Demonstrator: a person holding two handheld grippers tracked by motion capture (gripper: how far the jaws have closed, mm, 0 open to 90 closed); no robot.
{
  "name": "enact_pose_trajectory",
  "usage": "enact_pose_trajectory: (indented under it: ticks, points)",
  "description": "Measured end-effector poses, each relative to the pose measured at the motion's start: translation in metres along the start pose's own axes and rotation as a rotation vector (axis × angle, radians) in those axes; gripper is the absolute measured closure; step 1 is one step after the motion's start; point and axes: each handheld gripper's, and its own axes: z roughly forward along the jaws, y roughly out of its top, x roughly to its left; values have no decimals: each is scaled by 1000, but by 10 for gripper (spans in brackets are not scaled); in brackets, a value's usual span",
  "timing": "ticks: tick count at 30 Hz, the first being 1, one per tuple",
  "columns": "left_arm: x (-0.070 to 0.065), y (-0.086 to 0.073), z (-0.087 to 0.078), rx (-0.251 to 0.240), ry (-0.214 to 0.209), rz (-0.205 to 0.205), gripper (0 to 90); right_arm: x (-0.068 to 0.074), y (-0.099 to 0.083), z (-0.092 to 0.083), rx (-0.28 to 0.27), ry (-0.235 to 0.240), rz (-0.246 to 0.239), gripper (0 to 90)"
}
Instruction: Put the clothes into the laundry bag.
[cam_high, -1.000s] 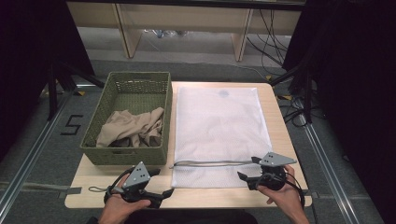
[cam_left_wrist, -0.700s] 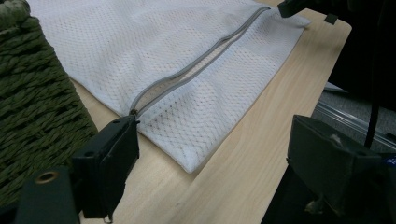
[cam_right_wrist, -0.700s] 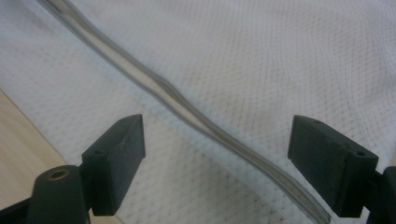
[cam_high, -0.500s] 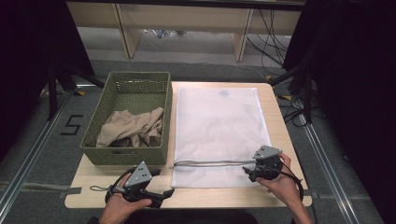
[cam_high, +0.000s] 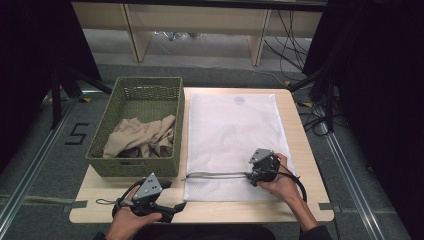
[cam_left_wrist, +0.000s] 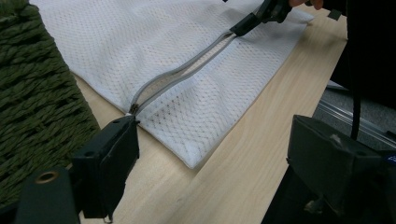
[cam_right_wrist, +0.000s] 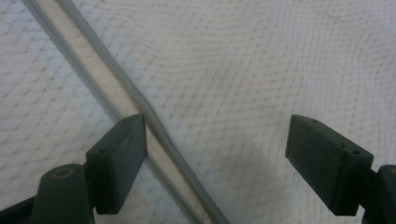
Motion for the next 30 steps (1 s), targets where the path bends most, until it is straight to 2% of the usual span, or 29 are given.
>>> enact_pose_trajectory:
  ticks: [1,3,5,6,7,9,10,11,13,15,16,17,18,20,22,23,25,26,27,28,30]
  points:
    - [0,0,0,-3,-1,0,164,-1,2,2,-3,-5,-18,231]
    - [1,0,-1,-5,-8,6,164,-2,6,5,-3,10,-23,230]
    - [0,0,0,-12,-6,-12,164,-3,10,9,6,-2,-23,239]
    - [0,0,0,-13,-8,-5,164,-3,10,9,6,-2,-23,239]
    - [1,0,-1,-12,-10,7,164,-5,12,9,-1,-15,-47,251]
    - [1,0,-1,-9,-9,11,164,-9,14,11,-16,-37,-43,280]
    - [0,0,-1,-9,-5,-11,164,-11,15,11,-19,-48,-26,279]
    - [0,0,-1,-8,-5,-5,164,-14,16,11,-19,-66,-29,278]
    - [0,0,-1,-8,-11,-5,164,-16,18,13,-26,-70,4,278]
    - [0,0,-1,-10,-7,-11,164,-19,20,13,-35,-43,13,278]
    - [-1,0,-1,-11,-2,-14,164,-18,20,13,-39,-12,20,278]
    - [0,0,-1,-19,-12,-11,164,-19,21,14,-50,15,-12,280]
    - [0,0,-1,-10,-5,-10,164,-16,22,14,-30,57,-4,285]
    - [0,0,-1,-17,-11,-15,164,-11,23,16,-42,98,5,289]
    - [-1,0,-2,-14,-5,-13,164,-10,25,16,-23,129,-24,289]
    - [-1,0,-2,-14,-7,-12,164,-8,25,16,-21,156,-3,289]
    - [-1,0,-2,-14,-7,-12,164,-8,27,16,-33,166,-26,287]
    - [-1,1,-2,-14,-6,-10,164,-6,27,16,-25,168,-12,287]
    - [-1,0,-1,-12,-7,-13,164,-6,28,17,-3,166,-30,288]
    - [-1,0,-1,-12,-7,-13,164,-6,28,17,-3,166,-30,288]
    - [-1,1,-2,-7,-7,-4,164,-8,29,21,7,170,-66,279]
